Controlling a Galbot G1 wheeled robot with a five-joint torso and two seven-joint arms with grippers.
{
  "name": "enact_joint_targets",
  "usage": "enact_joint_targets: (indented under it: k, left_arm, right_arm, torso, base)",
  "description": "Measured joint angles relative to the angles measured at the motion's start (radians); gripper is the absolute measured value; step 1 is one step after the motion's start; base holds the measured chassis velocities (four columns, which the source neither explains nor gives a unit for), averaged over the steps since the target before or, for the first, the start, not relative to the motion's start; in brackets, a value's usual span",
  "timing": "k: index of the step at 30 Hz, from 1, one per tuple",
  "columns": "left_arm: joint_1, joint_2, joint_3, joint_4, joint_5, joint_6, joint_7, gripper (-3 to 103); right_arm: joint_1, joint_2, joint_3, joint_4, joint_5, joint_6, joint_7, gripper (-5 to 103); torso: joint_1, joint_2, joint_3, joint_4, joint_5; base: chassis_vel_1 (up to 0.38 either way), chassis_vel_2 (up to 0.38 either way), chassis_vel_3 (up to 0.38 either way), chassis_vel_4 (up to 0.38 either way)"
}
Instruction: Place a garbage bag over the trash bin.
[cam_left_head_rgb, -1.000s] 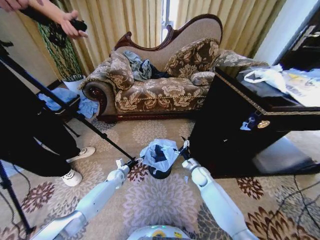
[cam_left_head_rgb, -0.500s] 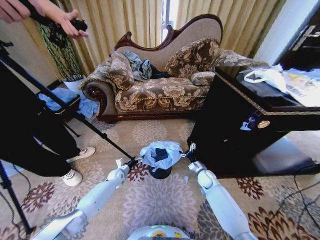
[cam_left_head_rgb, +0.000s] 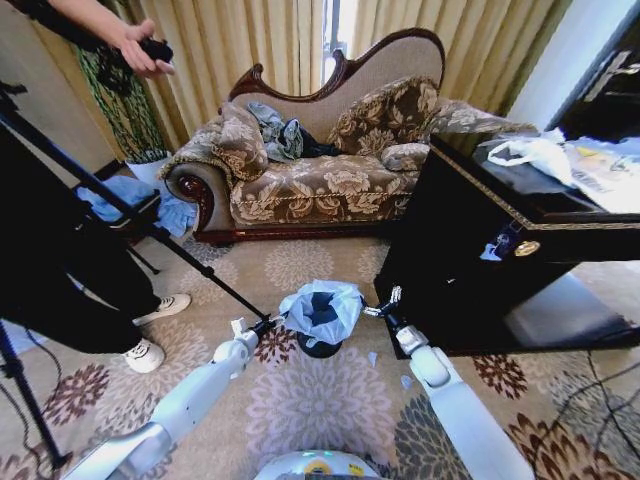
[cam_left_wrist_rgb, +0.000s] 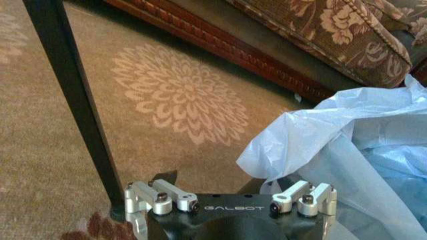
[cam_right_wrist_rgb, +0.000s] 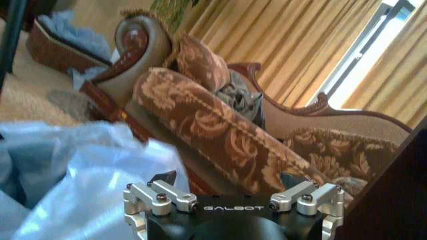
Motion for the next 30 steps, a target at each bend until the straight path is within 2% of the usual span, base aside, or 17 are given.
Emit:
enact_joint_targets:
  k: [7,12,23,24,26,30]
  left_arm:
    - [0.001,0.005,-0.003,-0.008,-0.004,0.0,-0.002,98]
    - [0.001,0.004,-0.006,-0.01,-0.005,0.0,-0.005,98]
    - [0.002,0.011,-0.009,-0.02,-0.015,0.002,-0.009,98]
    - [0.002,0.011,-0.009,-0.02,-0.018,0.003,-0.009,98]
    - [-0.001,0.011,-0.01,-0.02,-0.023,0.003,-0.011,98]
    - [-0.002,0.011,-0.01,-0.023,-0.028,0.005,-0.014,98]
  right_arm:
    - [-0.156,0.005,-0.046,0.157,0.032,-0.069,0.08,100]
    - [-0.208,0.045,-0.085,0.157,0.029,-0.082,0.115,100]
    - [-0.128,0.18,-0.142,0.022,-0.003,-0.117,0.17,100]
    - [-0.12,0.191,-0.146,0.011,-0.008,-0.121,0.172,103]
    - [-0.095,0.224,-0.16,-0.026,-0.023,-0.125,0.179,99]
    - [-0.056,0.261,-0.176,-0.082,-0.041,-0.127,0.192,96]
  torso:
    - [0.0,0.0,0.0,-0.0001,0.0002]
    - [0.0,0.0,0.0,-0.0003,0.0001]
    - [0.0,0.0,0.0,0.0,0.0]
    - [0.0,0.0,0.0,0.0,-0.0001]
    - [0.0,0.0,0.0,-0.0001,0.0]
    - [0.0,0.0,0.0,-0.0001,-0.0001]
  base:
    - [0.0,0.0,0.0,0.0]
    - [0.0,0.0,0.0,0.0]
    - [0.0,0.0,0.0,0.0]
    - [0.0,0.0,0.0,0.0]
    - [0.0,0.0,0.0,0.0]
    - [0.0,0.0,0.0,0.0]
